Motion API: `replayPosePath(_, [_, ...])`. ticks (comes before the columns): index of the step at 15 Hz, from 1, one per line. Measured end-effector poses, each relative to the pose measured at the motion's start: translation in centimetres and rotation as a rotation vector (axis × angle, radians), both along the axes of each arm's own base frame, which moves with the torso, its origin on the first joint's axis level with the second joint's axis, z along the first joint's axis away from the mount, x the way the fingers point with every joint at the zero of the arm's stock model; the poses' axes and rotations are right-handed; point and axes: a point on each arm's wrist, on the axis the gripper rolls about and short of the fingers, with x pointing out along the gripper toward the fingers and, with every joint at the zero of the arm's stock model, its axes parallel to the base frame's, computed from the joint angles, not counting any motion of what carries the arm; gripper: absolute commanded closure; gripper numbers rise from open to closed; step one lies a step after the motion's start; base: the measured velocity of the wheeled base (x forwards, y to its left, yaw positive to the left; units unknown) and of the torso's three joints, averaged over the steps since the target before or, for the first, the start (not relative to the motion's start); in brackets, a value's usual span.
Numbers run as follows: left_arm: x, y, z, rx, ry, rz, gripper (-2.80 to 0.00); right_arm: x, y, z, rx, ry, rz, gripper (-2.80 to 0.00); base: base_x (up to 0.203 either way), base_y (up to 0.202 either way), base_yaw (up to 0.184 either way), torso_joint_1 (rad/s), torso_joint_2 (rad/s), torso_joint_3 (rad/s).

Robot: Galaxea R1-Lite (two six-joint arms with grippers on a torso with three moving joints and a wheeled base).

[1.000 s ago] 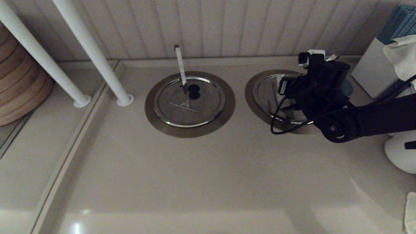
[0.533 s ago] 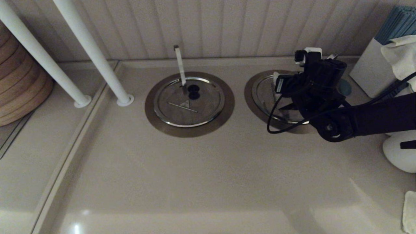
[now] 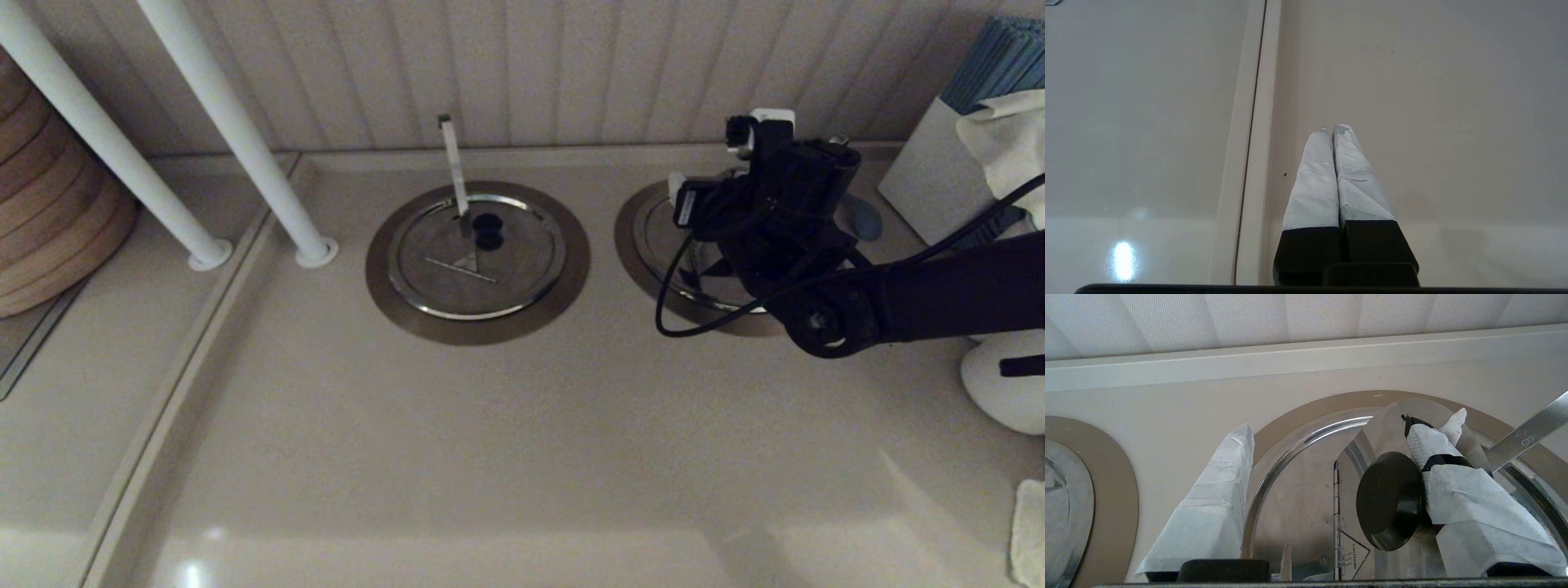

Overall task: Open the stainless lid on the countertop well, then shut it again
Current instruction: Open the lid

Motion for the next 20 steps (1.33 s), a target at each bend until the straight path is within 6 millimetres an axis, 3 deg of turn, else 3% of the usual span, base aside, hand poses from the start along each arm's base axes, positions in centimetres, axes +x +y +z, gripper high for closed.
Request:
replayPosePath(17, [0.0,0.0,0.0,0.0,0.0,-0.001,0.0,-0.8,2.4,-0.2,0.0,-0.01,0.041,-2.8,0.0,0.0,0.0,0.0,0.0,0.0])
replayPosePath(20, [0.0,0.0,0.0,0.0,0.0,0.0,0.0,-1.5,3.6,-0.1,-0.001,-0.026,0.061,-2.8,0.0,0.0,0.0,0.0,0.0,0.0])
